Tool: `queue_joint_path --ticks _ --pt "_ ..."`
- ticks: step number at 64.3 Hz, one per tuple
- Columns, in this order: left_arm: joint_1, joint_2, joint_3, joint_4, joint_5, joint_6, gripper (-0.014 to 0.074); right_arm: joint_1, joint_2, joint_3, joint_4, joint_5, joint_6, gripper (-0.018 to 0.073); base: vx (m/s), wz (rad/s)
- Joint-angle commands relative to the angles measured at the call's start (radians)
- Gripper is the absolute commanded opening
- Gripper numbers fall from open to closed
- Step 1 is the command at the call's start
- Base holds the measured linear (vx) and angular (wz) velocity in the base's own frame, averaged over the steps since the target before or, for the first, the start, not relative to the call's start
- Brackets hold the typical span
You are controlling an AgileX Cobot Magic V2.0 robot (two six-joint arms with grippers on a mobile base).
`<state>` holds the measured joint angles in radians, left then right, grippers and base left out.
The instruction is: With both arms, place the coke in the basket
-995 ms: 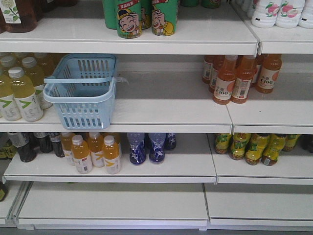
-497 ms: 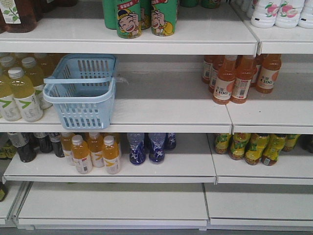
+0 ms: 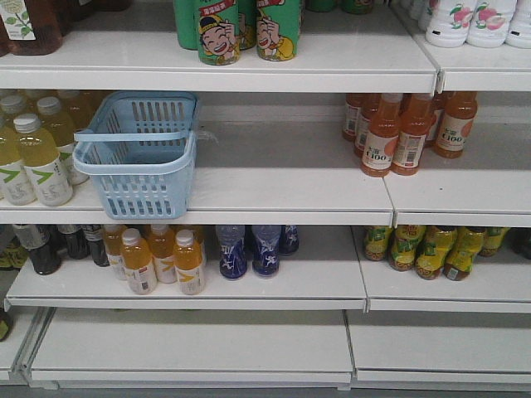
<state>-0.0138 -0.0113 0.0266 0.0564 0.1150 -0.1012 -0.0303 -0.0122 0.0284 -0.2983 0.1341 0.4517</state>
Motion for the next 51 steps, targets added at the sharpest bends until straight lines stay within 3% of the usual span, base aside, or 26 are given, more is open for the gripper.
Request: queue_joint_path --ticks 1,5,12,16,27,35,43,47,51 --pt "-0.009 -0.006 0.020 -0.030 -0.091 -0.032 -0.0006 -0.006 -0.011 0.018 -0.010 -0.070 -0.007 -0.0006 0.00 0.00" --pt "-0.009 -0.006 0.018 -0.094 -0.106 -0.096 -0.0006 -0.006 -0.011 0.018 -0.010 -0.070 -0.007 -0.0006 0.00 0.00" --pt "-0.009 -0.006 0.014 -0.339 -0.125 -0.340 -0.0006 -0.006 -0.011 0.018 -0.010 -0.070 -0.007 -0.0006 0.00 0.00" --pt "-0.009 -0.006 0.014 -0.443 -0.126 -0.430 -0.0006 -0.006 -0.011 0.018 -0.010 -0.070 -0.007 -0.0006 0.00 0.00" --pt "-0.009 -0.006 0.014 -0.578 -0.132 -0.464 -0.0006 -0.006 -0.011 0.018 -0.010 -0.070 -0.007 -0.0006 0.00 0.00" --pt "-0.009 -0.006 0.014 -0.678 -0.225 -0.485 -0.0006 -0.006 -0.011 0.018 -0.010 -0.070 -0.007 -0.0006 0.00 0.00" --pt "-0.009 -0.006 0.009 -0.915 -0.291 -0.662 -0.0006 -0.006 -0.011 0.018 -0.010 -0.070 -0.007 -0.0006 0.00 0.00" --pt "-0.009 -0.006 -0.007 -0.976 -0.285 -0.737 -0.0006 -0.006 -0.011 0.018 -0.010 -0.070 -0.007 -0.0006 0.00 0.00" --pt "-0.009 -0.006 -0.054 -0.985 -0.264 -0.769 -0.0006 -0.006 -0.011 0.018 -0.010 -0.070 -0.007 -0.0006 0.00 0.00"
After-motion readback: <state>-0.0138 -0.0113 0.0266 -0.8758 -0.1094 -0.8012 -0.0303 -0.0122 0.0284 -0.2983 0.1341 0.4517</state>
